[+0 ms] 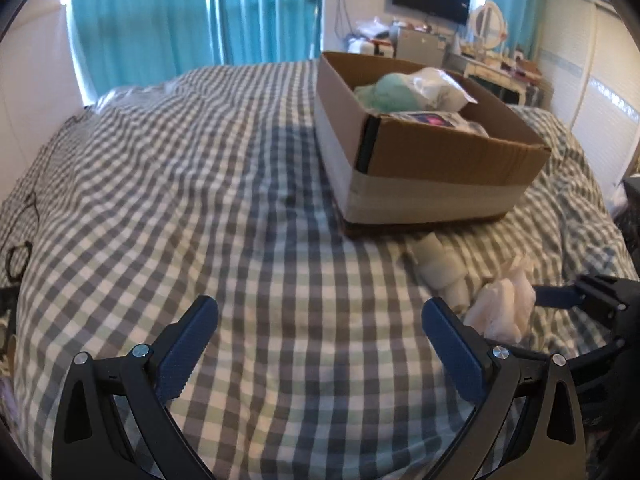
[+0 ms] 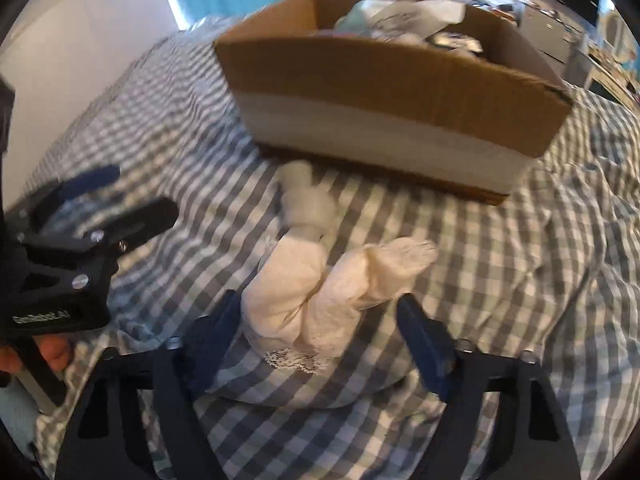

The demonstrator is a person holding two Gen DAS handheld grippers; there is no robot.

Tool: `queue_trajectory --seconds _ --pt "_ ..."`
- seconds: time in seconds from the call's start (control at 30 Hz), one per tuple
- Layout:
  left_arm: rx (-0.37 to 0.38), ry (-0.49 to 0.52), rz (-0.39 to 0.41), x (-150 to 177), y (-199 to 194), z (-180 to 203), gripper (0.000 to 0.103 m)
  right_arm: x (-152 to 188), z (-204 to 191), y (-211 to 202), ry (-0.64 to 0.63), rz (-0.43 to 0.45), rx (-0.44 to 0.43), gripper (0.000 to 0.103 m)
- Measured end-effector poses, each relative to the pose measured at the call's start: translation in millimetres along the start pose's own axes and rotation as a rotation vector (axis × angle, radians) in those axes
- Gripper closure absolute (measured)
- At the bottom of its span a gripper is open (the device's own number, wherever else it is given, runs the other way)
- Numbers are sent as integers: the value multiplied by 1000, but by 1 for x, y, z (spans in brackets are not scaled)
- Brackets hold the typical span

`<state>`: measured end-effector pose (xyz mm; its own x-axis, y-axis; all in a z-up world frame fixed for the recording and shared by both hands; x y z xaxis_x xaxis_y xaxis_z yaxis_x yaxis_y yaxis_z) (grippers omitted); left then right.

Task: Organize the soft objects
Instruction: 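Grasp the lace cloth with the right tool while the left grasps the white plastic piece, then carry both items into the cardboard box and open both tools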

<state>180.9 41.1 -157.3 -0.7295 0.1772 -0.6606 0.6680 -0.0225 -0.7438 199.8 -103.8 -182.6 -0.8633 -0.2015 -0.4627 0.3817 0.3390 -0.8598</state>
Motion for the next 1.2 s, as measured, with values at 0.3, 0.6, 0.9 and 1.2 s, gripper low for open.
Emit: queue_trajectory --seconds 0.3,0.6,0.9,1.2 --pt "-10 58 6 -1 -6 16 0 2 10 -32 34 64 39 73" --pt "73 78 -31 -15 6 47 0 -25 44 -58 65 139 115 79" --pt "163 55 -82 -33 50 68 13 -43 74 -52 97 137 132 81" --pt "187 112 -110 -27 68 77 67 -38 72 -41 104 119 105 81"
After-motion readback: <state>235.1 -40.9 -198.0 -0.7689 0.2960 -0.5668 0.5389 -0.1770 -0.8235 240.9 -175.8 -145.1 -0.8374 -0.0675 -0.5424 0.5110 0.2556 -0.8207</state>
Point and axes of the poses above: each gripper's, at about its wrist camera, not at the fingertips, and y roughly the way its jaws point, z to its right, x to its underside, the point moved 2 cm from there along y, roughly the way its jaws point, and after that the axes turned 10 degrees about y, right-handed, at the moved point
